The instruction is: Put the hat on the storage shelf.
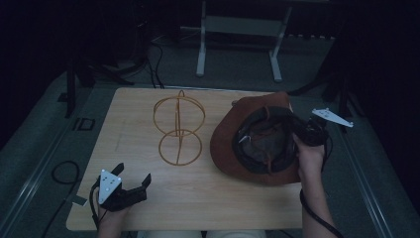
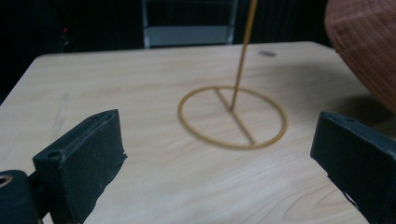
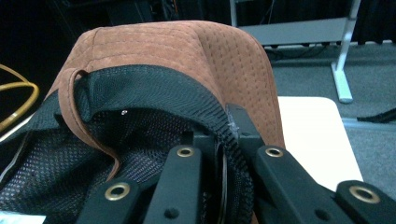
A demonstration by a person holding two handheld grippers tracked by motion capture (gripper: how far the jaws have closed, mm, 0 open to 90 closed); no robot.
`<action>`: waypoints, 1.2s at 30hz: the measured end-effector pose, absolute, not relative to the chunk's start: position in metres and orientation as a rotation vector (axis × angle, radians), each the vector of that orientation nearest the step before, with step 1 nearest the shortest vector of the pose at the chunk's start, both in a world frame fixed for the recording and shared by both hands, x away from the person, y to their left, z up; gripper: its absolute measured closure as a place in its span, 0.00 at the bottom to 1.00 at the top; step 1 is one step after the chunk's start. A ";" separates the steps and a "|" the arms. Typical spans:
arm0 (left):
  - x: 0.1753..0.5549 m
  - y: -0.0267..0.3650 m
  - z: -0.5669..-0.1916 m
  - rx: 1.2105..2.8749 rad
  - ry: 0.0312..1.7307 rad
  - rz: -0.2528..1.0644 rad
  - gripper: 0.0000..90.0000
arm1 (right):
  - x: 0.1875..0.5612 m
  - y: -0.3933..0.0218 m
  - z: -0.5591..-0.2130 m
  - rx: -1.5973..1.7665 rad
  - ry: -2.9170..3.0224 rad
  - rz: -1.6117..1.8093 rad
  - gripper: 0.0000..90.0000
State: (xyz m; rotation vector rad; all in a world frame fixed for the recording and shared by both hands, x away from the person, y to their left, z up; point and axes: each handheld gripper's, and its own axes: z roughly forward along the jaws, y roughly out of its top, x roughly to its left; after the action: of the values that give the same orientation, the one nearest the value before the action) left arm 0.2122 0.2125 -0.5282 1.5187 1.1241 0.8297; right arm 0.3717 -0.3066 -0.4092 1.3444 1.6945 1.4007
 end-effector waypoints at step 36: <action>0.273 0.052 -0.422 1.760 0.671 0.643 0.06 | 0.332 -0.322 -0.406 1.307 1.614 1.407 0.93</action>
State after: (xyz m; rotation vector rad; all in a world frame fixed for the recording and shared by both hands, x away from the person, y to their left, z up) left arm 0.2728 0.0522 -0.4217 1.7602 0.6712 0.6435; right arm 0.3322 -0.3221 -0.4059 1.3075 1.6144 1.4074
